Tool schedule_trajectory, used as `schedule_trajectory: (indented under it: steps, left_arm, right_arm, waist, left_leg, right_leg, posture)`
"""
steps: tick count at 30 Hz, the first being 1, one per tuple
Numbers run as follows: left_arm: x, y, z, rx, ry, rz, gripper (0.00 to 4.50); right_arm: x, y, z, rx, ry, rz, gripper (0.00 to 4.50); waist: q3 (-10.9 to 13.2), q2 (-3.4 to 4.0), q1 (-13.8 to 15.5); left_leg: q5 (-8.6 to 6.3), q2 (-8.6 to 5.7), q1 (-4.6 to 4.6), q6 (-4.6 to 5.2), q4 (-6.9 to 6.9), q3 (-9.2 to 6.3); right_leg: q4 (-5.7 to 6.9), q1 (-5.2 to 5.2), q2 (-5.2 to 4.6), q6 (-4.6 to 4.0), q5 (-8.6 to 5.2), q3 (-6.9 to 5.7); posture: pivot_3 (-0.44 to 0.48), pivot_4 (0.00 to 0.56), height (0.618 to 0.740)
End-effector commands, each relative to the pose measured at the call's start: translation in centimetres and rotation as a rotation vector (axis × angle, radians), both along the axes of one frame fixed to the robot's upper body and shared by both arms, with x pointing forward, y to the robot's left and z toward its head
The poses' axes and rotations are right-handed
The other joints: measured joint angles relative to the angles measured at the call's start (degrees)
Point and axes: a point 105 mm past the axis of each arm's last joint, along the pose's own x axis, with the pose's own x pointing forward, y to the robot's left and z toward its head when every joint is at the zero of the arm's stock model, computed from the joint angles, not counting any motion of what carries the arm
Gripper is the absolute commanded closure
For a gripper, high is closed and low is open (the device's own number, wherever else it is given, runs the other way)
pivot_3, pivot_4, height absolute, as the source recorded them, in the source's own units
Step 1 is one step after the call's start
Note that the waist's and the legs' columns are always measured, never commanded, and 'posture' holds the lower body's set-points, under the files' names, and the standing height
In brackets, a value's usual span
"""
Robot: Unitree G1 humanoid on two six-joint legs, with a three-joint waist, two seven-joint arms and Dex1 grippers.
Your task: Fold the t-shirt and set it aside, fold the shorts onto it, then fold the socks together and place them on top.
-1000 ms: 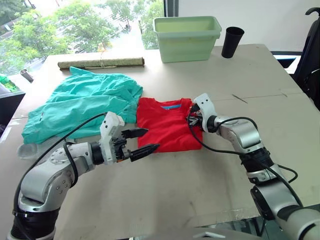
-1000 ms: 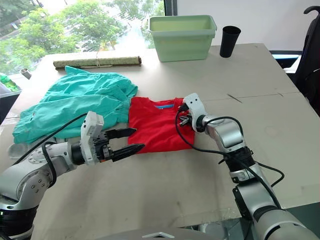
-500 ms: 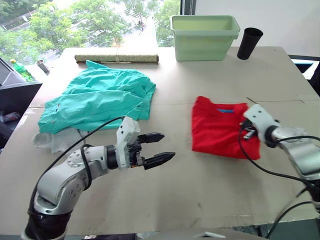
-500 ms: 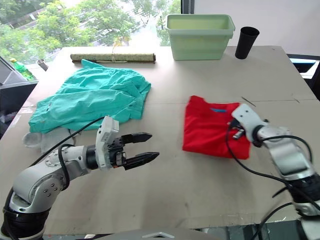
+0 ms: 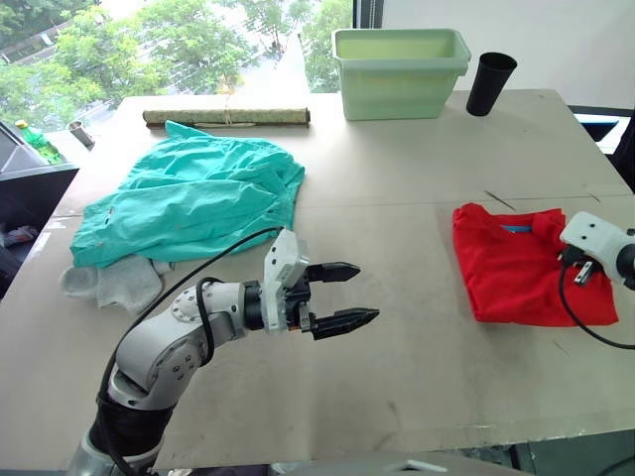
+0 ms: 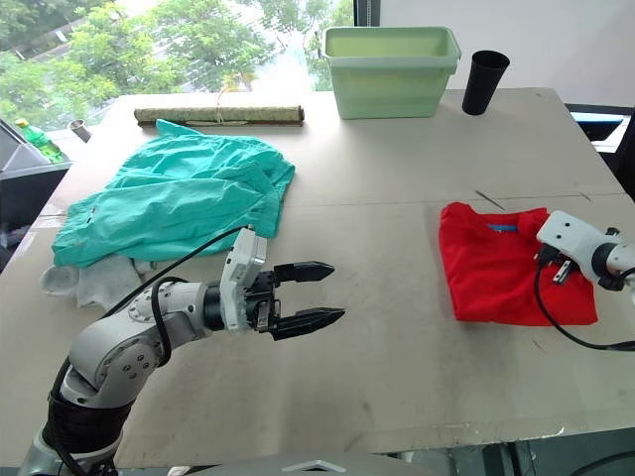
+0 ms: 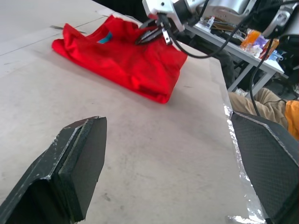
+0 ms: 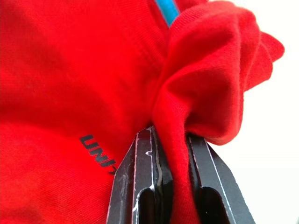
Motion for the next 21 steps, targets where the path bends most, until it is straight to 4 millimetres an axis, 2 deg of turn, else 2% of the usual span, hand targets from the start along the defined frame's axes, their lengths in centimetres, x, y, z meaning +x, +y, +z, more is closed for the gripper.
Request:
schedule_trajectory:
  steps: [1,7,10,11,12,14,15,18,21]
  left_arm:
    - [-0.4,-0.3,0.6,-0.01,-0.047,-0.024,0.0]
    - [-0.5,-0.1,0.8,-0.009,-0.053,-0.009,0.0]
    - [-0.2,-0.2,0.9,-0.009,-0.063,-0.014,0.0]
    - [-0.1,-0.2,0.9,-0.011,-0.066,-0.014,0.0]
    - [-0.1,-0.3,1.0,-0.012,-0.069,-0.015,0.0]
    - [-0.1,-0.3,1.2,-0.016,-0.073,-0.023,0.0]
    - [-0.2,-0.3,1.2,-0.018,-0.071,-0.029,0.0]
    - [-0.3,-0.4,1.0,-0.01,-0.065,-0.06,0.0]
    - [0.1,-0.5,1.0,-0.01,-0.069,-0.071,0.0]
  right_arm:
    - [-0.2,-1.6,1.9,-0.046,-0.023,0.023,4.47]
    - [-1.5,-2.8,1.8,-0.023,0.023,0.023,4.47]
    - [-1.0,-2.6,2.5,-0.06,-0.033,0.053,3.35]
    - [-0.9,-2.7,2.9,-0.086,-0.059,0.063,2.82]
    - [-1.0,-2.9,3.3,-0.102,-0.08,0.064,2.48]
    - [-1.6,-3.3,4.4,-0.105,-0.127,0.045,1.45]
    - [-2.1,-3.5,5.0,-0.096,-0.147,0.031,1.2]
    - [-4.1,-4.1,6.8,-0.06,-0.22,-0.051,1.2]
    - [-6.1,-3.9,8.1,0.005,-0.301,-0.139,1.2]
  waist:
    - [0.0,0.0,0.0]
    - [0.0,0.01,0.0]
    - [0.0,0.02,0.0]
    - [0.0,0.03,0.0]
    - [0.0,0.04,0.0]
    - [0.0,0.06,0.1]
    - [0.0,0.08,0.4]
    - [0.0,0.11,0.7]
    - [0.0,0.16,0.7]
  left_leg:
    - [0.0,0.0,0.0,0.0,0.0,-0.01]
    - [0.01,0.0,0.01,-0.01,0.01,0.0]
    - [0.02,0.0,0.06,-0.03,0.06,0.0]
    - [0.02,0.01,0.08,-0.04,0.1,0.0]
    - [0.02,0.01,0.09,-0.04,0.11,0.0]
    - [0.02,0.01,0.1,-0.04,0.14,-0.01]
    - [0.02,0.01,0.08,-0.04,0.15,-0.03]
    - [0.02,0.01,0.01,-0.04,0.17,-0.08]
    - [0.02,0.01,-0.02,-0.04,0.24,-0.1]
  right_leg:
    - [0.0,0.01,0.0,0.0,0.0,0.0]
    - [0.0,0.04,-0.01,0.0,0.0,0.0]
    - [0.02,0.09,-0.01,0.0,0.0,0.0]
    - [0.06,0.11,-0.01,0.0,0.0,0.0]
    - [0.08,0.11,-0.02,0.0,0.0,0.0]
    - [0.12,0.11,-0.03,0.0,0.0,0.0]
    - [0.13,0.11,-0.04,-0.01,0.0,0.0]
    - [0.12,0.12,-0.06,-0.01,0.0,-0.05]
    - [0.11,0.13,-0.06,0.0,0.0,-0.07]
  posture:
    - [0.0,0.15,0.727]
    - [0.0,0.15,0.727]
    - [0.0,0.15,0.727]
    - [0.0,0.15,0.727]
    - [0.0,0.15,0.727]
    - [0.0,0.15,0.727]
    - [0.0,0.15,0.727]
    - [0.0,0.15,0.727]
    - [0.0,0.15,0.727]
